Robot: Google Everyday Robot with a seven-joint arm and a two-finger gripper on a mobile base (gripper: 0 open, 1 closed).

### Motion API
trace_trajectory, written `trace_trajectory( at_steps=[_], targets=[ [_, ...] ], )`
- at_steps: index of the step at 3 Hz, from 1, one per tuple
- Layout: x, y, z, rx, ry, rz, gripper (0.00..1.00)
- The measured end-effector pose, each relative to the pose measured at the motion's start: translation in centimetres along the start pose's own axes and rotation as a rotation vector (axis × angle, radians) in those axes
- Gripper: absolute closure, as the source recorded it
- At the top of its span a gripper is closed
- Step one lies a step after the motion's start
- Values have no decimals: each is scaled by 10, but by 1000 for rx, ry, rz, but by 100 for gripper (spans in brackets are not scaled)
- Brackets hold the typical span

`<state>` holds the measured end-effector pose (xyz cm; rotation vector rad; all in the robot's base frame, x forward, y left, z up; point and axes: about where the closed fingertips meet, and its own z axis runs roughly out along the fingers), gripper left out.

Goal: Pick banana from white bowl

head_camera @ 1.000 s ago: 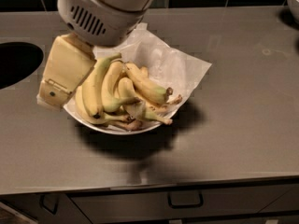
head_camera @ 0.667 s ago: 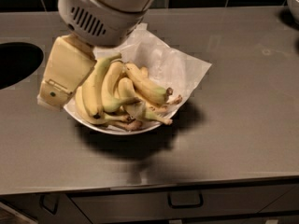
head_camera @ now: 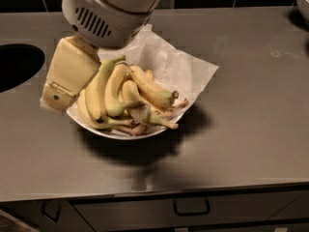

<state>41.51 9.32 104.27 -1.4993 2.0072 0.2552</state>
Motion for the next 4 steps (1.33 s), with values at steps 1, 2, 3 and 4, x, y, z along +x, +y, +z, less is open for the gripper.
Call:
trace_trajectory(
  at_steps=[1, 2, 3, 4],
  targets=[
    [0, 0, 0, 0, 0, 0, 0],
    [10, 0, 11, -2, -19, 38, 0],
    [29, -5, 33, -8, -13, 92, 0],
    [41, -14, 62, -34, -8, 126, 0]
  ],
)
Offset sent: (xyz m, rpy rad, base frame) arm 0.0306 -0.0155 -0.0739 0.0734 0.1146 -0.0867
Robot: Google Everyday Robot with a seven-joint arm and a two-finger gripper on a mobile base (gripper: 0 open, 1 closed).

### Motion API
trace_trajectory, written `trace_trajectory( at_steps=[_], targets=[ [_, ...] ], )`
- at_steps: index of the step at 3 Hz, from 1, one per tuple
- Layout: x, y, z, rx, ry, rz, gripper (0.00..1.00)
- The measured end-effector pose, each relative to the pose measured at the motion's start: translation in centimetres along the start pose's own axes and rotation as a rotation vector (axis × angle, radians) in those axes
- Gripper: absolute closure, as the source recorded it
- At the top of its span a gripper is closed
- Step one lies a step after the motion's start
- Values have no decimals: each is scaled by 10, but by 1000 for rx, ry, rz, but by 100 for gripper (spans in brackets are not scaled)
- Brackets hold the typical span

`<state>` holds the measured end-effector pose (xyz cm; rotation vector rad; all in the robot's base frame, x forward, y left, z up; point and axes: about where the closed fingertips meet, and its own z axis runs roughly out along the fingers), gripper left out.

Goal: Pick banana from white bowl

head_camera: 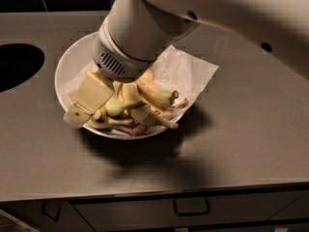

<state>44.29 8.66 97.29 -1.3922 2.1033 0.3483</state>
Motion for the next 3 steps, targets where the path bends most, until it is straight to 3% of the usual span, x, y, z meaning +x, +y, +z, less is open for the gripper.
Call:
trace_trajectory(
  at_steps=[1, 3],
  targets=[
    [5, -10, 31, -37, 24, 29, 0],
    [6, -9, 32, -22, 21, 38, 0]
  ],
)
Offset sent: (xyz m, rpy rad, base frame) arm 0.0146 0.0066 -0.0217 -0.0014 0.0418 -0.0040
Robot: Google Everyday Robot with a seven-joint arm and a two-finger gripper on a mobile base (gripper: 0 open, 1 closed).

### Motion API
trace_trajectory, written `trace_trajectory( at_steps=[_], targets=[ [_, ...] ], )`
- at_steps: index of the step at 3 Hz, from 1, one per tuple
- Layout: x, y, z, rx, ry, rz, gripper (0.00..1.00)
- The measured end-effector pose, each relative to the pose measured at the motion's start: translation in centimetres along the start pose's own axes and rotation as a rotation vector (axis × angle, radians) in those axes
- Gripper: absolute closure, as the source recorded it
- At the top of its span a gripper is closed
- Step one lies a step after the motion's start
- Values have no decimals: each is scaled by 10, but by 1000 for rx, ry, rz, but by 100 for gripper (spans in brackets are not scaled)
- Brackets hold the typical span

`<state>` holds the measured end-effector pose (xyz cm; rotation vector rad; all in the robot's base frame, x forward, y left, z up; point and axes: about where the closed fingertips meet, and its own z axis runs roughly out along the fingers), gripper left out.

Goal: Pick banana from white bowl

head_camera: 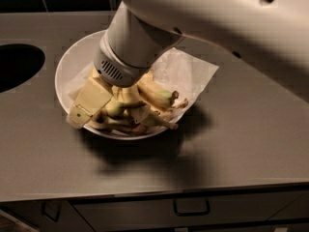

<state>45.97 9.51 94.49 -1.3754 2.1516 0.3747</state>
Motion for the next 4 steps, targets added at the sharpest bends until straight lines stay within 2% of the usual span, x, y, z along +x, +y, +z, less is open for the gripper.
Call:
trace_trajectory(
  at_steps=[1, 2, 4],
  targets=[
    [-2, 4, 5, 3, 15, 17, 11],
    [-5, 9, 10, -2, 32, 34, 18],
    [-10, 14, 16, 7, 83, 53, 17]
  ],
)
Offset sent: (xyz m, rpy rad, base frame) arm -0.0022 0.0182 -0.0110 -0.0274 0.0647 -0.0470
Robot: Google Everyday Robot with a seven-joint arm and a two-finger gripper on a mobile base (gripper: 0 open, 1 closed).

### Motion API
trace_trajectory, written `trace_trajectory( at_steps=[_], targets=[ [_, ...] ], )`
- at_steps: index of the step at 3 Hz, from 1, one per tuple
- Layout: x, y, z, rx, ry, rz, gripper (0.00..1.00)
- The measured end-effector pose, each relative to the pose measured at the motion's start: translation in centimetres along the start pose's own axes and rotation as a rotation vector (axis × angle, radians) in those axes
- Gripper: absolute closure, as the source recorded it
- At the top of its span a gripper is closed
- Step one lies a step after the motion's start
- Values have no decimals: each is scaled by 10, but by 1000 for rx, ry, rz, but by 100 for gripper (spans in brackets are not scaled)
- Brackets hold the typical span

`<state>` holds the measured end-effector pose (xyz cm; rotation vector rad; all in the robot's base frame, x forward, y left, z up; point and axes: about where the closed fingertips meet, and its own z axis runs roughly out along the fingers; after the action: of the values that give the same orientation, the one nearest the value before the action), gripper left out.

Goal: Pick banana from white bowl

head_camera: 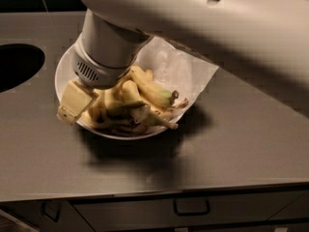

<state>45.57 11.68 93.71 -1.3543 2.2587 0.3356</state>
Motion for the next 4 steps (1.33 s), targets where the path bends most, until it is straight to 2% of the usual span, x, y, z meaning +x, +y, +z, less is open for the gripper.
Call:
trace_trajectory(
  at_steps=[1, 2, 4],
  targets=[
    [3, -2, 4, 17, 30, 20, 17],
    [10, -5, 8, 34, 50, 51, 36],
    [8, -5, 3, 37, 51, 54, 82]
  ],
)
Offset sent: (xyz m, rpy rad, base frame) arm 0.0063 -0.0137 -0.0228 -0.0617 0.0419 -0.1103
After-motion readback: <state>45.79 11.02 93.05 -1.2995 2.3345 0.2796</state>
